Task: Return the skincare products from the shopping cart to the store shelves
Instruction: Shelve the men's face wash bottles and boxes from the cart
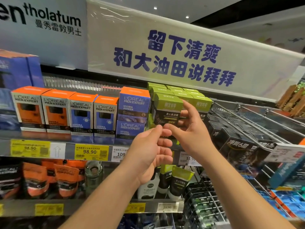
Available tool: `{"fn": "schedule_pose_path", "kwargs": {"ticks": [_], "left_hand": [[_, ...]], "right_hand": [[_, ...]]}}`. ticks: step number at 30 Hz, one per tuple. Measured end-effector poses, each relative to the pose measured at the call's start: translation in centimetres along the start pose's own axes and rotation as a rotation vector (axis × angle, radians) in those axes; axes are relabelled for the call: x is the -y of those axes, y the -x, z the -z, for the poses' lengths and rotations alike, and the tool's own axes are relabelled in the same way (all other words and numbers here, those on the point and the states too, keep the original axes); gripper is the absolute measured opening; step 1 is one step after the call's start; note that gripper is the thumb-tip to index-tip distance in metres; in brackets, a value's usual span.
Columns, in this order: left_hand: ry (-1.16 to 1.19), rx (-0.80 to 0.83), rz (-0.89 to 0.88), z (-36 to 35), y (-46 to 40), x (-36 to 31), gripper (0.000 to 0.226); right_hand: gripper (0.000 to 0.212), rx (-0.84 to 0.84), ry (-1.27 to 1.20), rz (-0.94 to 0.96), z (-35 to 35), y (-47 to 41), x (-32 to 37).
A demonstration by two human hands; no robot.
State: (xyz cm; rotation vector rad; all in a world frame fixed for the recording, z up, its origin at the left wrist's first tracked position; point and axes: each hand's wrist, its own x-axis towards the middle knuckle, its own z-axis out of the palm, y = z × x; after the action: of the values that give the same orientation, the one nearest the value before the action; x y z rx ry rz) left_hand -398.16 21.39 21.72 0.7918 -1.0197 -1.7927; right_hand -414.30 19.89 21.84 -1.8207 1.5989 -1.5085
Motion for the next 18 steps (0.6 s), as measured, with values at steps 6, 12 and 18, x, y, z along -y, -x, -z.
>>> {"fn": "schedule_pose_path", "kwargs": {"ticks": [6, 12, 18], "left_hand": [[0.057, -0.061, 0.031, -0.2, -0.5, 0.0, 0.035], [0.095, -0.109, 0.051, -0.1, -1.0, 0.0, 0.035], [0.119, -0.115, 0.051, -0.1, -1.2, 0.1, 0.034]], "right_hand": [[0.063, -0.042, 0.053, 0.014, -0.3, 0.1, 0.1], [0.048, -0.091, 0.031, -0.008, -0.6, 0.5, -0.1], [0.031, -0.066, 0.006, -0.054, -0.5, 0.9, -0.4]]}}
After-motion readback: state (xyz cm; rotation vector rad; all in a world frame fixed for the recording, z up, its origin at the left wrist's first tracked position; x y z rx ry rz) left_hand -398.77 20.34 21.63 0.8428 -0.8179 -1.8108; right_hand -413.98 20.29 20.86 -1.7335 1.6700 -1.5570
